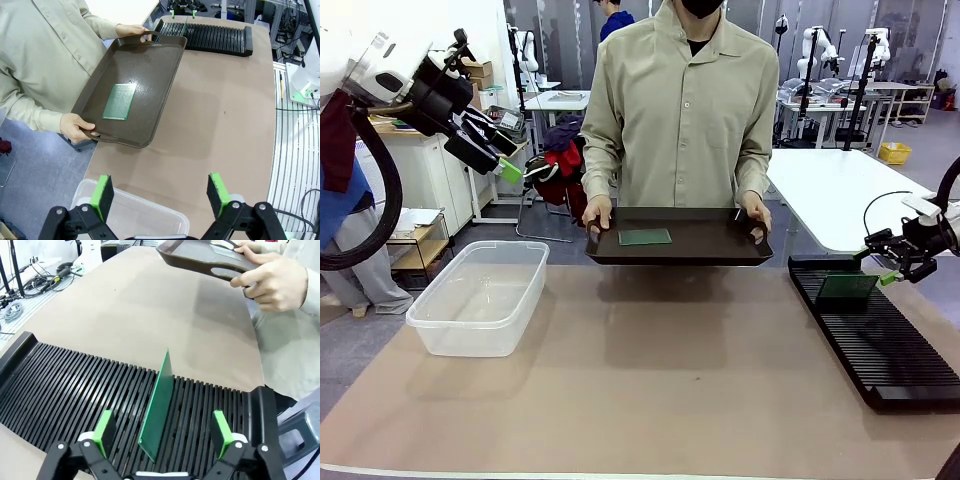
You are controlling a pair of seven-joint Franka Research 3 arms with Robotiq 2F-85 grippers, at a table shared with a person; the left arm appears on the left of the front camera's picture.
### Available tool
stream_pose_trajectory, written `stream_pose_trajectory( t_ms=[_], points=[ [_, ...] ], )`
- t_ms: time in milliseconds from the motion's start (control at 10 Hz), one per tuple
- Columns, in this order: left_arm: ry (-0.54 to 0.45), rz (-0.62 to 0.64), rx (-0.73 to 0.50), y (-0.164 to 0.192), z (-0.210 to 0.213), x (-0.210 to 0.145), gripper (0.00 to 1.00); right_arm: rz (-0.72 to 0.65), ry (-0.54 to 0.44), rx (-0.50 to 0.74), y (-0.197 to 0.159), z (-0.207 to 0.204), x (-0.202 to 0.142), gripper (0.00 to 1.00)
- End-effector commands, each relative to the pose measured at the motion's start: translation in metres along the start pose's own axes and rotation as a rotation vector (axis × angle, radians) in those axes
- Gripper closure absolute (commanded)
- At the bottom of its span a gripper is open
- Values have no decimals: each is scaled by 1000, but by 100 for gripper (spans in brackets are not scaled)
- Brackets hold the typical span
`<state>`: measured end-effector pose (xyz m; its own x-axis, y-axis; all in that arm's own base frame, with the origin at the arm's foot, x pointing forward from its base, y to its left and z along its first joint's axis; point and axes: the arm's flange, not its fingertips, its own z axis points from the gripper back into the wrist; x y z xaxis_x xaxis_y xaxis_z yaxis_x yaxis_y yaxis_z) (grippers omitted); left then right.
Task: Sort PCBs into racks and boxes based on the side picked up.
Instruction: If the short side of the Blank PCB is picked up, insert it into the PCB Rack ; if the long side is picked up, place it in the Organizing box, then pick up the Blank PCB handed by the Human.
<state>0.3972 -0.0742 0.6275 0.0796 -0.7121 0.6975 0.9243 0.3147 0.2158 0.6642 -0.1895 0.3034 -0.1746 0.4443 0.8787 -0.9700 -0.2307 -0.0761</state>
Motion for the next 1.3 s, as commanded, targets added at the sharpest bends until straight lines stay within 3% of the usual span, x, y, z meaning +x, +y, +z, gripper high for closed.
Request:
stream_pose_trajectory(
  t_ms=[0,800,900,1200],
  points=[
    [-16,-6,-11,0,-1,-2,0,17,13,-32,10,-3,11,7],
    [-16,-6,-11,0,-1,-2,0,0,5,-9,2,4,5,5],
    [-16,-6,-11,0,-1,-2,0,-18,45,-17,11,5,25,7],
    [-16,-6,-11,0,-1,-2,0,-36,23,-49,25,5,83,7]
  ],
)
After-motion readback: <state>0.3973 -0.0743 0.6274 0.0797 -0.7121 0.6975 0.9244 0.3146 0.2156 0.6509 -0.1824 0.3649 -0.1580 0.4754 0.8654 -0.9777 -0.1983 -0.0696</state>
